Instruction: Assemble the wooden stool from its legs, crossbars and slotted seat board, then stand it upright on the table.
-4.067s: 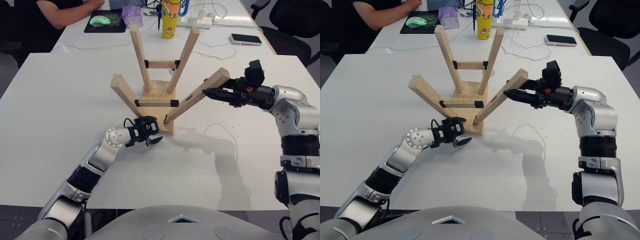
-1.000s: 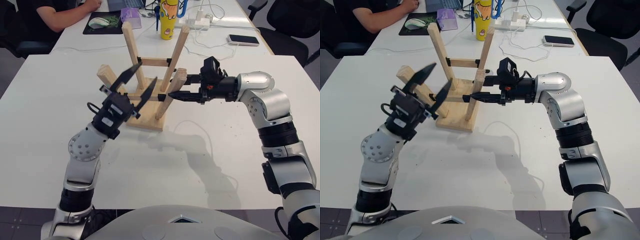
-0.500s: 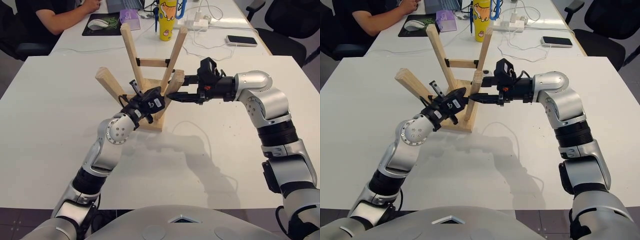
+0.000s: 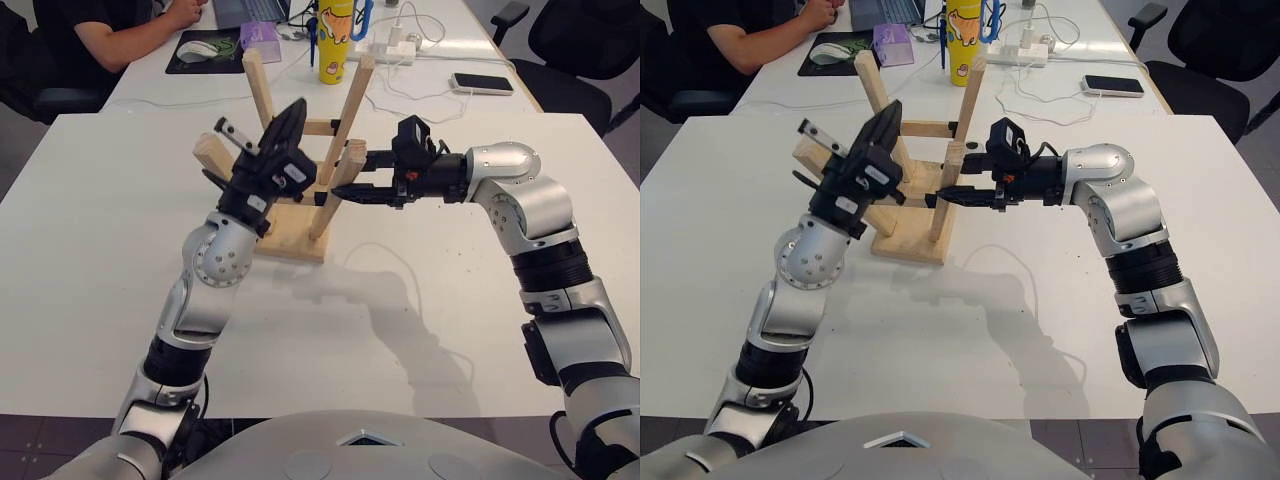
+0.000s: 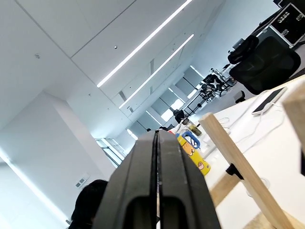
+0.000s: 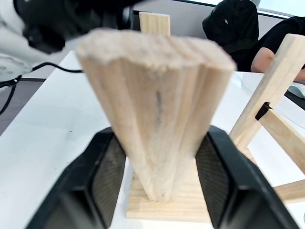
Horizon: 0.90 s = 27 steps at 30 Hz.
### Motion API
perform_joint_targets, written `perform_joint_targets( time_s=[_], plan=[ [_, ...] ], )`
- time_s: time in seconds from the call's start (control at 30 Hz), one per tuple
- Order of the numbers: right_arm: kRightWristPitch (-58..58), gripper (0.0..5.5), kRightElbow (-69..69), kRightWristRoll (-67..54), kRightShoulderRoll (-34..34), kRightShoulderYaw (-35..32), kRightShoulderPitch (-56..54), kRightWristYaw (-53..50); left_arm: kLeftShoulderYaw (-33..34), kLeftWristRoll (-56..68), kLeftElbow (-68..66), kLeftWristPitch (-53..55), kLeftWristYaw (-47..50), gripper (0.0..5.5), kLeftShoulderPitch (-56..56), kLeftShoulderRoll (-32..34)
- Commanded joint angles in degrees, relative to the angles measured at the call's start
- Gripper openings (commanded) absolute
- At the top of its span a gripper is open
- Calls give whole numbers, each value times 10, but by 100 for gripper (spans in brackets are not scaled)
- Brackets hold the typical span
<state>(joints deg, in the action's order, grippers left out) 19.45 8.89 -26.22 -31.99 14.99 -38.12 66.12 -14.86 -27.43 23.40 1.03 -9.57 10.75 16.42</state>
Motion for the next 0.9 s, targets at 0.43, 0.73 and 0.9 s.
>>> perform_joint_targets(
  time_s=[0.43, 0.73, 0.9],
  plan=[
    [10, 207, 69, 61, 7, 42, 57, -20, 194, 94, 12, -117, 57, 0, 10, 41],
    [25, 243, 60, 43, -1, 28, 43, 8, 296, 168, -156, -15, 64, 0, 19, 51],
    [38, 317, 45, 23, 14, -14, 26, 6, 281, 177, -187, -28, 55, 0, -6, 43]
  ],
)
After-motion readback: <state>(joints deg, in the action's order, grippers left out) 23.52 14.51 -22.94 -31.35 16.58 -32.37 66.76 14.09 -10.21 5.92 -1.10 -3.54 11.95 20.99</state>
